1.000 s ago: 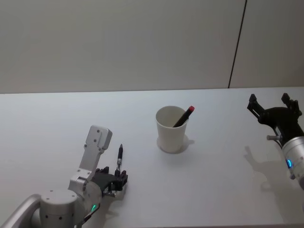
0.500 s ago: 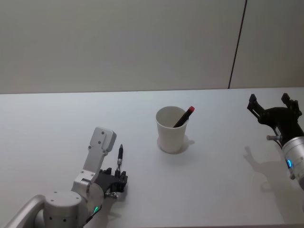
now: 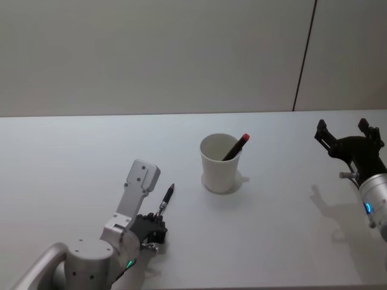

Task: Place the pen into the pen holder.

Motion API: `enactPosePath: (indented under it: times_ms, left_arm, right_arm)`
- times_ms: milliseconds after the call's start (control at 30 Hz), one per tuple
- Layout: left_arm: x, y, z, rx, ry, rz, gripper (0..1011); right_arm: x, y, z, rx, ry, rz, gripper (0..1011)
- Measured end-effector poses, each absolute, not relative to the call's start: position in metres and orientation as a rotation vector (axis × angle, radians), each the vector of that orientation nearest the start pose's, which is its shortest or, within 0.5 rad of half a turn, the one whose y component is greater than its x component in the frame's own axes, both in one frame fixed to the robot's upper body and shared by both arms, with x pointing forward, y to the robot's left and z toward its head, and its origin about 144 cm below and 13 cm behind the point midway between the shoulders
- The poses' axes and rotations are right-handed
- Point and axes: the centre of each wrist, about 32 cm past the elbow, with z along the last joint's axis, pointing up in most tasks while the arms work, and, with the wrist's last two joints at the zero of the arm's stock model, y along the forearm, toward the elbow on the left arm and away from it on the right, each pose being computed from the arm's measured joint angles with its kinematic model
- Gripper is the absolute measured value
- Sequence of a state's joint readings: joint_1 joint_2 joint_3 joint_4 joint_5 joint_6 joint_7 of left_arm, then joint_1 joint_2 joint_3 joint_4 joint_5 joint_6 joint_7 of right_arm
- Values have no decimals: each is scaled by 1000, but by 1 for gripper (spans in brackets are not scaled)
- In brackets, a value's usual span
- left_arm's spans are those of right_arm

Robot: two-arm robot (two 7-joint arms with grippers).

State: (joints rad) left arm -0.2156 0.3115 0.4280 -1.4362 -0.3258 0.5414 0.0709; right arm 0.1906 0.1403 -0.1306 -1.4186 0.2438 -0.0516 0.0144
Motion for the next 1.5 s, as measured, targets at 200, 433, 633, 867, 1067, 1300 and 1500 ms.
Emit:
enactPosePath:
  times_ms: [200, 433, 633, 867, 1067, 1300, 1500]
  left_arm:
    - [497, 203, 1142, 564, 296, 1250, 175]
    - [494, 202, 1145, 550, 272, 1253, 175]
    - [491, 203, 1157, 519, 209, 1283, 175]
    - [488, 205, 1173, 483, 125, 1319, 175]
    - [484, 206, 1190, 444, 38, 1349, 175]
    - [479, 208, 1205, 382, -69, 1372, 175]
    - [477, 210, 1211, 322, -146, 1372, 175]
  right_arm:
    - [512, -234, 1159, 119, 13, -1450, 1001]
    - [512, -234, 1159, 119, 13, -1450, 1001]
    - [512, -234, 1159, 119, 13, -1450, 1001]
    - [512, -234, 1159, 119, 13, -1450, 1001]
    - [512, -234, 1159, 119, 13, -1450, 1001]
    - [512, -234, 1159, 119, 13, -1450, 1001]
    - [512, -234, 1159, 119, 13, -1450, 1001]
